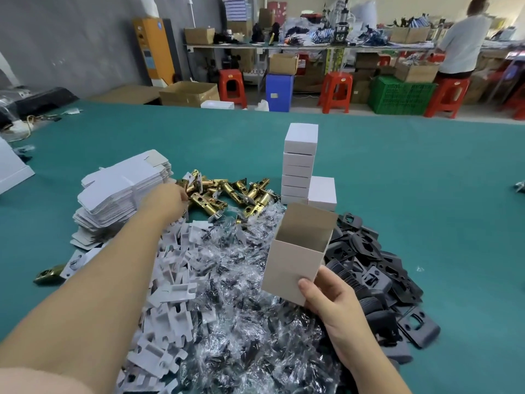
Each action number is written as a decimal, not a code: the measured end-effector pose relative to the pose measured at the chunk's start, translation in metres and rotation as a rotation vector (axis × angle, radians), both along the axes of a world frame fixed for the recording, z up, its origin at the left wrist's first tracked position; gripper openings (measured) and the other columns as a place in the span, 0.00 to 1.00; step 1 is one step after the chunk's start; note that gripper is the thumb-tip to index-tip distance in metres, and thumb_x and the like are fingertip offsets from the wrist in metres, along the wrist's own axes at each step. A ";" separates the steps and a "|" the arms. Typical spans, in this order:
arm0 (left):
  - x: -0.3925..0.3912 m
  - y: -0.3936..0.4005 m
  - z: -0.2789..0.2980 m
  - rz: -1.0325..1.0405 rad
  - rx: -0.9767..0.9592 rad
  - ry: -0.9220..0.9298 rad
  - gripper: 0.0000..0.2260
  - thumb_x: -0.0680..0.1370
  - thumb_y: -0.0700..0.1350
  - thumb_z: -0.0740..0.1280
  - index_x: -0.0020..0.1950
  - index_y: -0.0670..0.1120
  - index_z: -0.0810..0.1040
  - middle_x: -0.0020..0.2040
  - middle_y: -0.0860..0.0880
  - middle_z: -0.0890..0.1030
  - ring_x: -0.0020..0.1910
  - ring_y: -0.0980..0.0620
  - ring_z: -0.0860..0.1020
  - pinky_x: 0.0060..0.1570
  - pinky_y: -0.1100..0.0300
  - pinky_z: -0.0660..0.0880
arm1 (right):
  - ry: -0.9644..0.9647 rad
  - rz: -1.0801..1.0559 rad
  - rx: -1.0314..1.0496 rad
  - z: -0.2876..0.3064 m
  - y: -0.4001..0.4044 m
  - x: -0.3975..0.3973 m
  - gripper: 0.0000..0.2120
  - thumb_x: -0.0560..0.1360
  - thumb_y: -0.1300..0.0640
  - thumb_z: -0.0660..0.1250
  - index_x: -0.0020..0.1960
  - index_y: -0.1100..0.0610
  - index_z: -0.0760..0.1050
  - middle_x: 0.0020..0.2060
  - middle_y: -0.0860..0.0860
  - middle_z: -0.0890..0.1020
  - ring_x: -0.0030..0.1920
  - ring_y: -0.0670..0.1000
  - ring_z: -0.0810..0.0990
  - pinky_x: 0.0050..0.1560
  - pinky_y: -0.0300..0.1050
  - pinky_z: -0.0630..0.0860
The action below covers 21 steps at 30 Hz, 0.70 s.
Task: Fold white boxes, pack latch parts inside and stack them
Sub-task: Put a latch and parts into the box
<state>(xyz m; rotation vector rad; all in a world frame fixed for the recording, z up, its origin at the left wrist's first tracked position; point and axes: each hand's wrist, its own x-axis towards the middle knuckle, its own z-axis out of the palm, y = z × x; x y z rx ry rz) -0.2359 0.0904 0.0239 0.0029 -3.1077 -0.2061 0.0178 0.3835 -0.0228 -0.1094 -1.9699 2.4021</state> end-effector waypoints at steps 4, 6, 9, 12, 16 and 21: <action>-0.006 -0.002 -0.002 -0.003 -0.009 0.000 0.07 0.81 0.42 0.67 0.53 0.53 0.82 0.52 0.49 0.82 0.45 0.50 0.79 0.35 0.59 0.72 | 0.009 0.019 0.014 0.002 0.000 0.000 0.13 0.74 0.50 0.75 0.58 0.43 0.84 0.56 0.52 0.86 0.57 0.52 0.85 0.52 0.43 0.82; -0.007 -0.001 -0.006 0.043 -0.017 0.008 0.08 0.81 0.43 0.66 0.47 0.56 0.80 0.50 0.51 0.82 0.46 0.51 0.79 0.51 0.51 0.77 | 0.008 0.016 0.017 0.002 0.000 0.000 0.13 0.74 0.50 0.76 0.58 0.43 0.84 0.56 0.52 0.86 0.57 0.52 0.85 0.52 0.42 0.82; -0.008 -0.001 -0.013 0.144 -0.058 0.064 0.10 0.82 0.47 0.65 0.43 0.57 0.79 0.43 0.57 0.82 0.51 0.50 0.78 0.74 0.32 0.45 | 0.008 0.013 0.000 0.000 0.001 -0.001 0.14 0.74 0.52 0.74 0.59 0.44 0.84 0.57 0.53 0.86 0.58 0.54 0.85 0.53 0.45 0.82; -0.007 -0.005 -0.009 0.101 0.062 0.073 0.10 0.83 0.48 0.64 0.45 0.58 0.79 0.47 0.56 0.82 0.50 0.49 0.78 0.74 0.29 0.55 | 0.015 0.016 -0.015 -0.002 0.001 -0.001 0.15 0.74 0.54 0.73 0.59 0.45 0.84 0.57 0.53 0.86 0.57 0.54 0.85 0.52 0.45 0.83; -0.001 -0.004 0.014 0.019 0.446 0.087 0.05 0.81 0.40 0.69 0.50 0.49 0.84 0.50 0.47 0.85 0.39 0.52 0.78 0.39 0.56 0.76 | 0.020 0.007 0.011 -0.003 0.001 -0.001 0.14 0.72 0.51 0.73 0.58 0.43 0.84 0.56 0.53 0.86 0.57 0.54 0.85 0.54 0.47 0.83; 0.025 0.004 0.040 0.001 0.553 0.084 0.05 0.80 0.40 0.69 0.51 0.46 0.84 0.44 0.49 0.83 0.36 0.53 0.77 0.33 0.60 0.70 | 0.022 0.007 0.022 -0.004 0.002 -0.002 0.14 0.73 0.49 0.72 0.58 0.42 0.84 0.56 0.52 0.86 0.58 0.55 0.84 0.60 0.53 0.82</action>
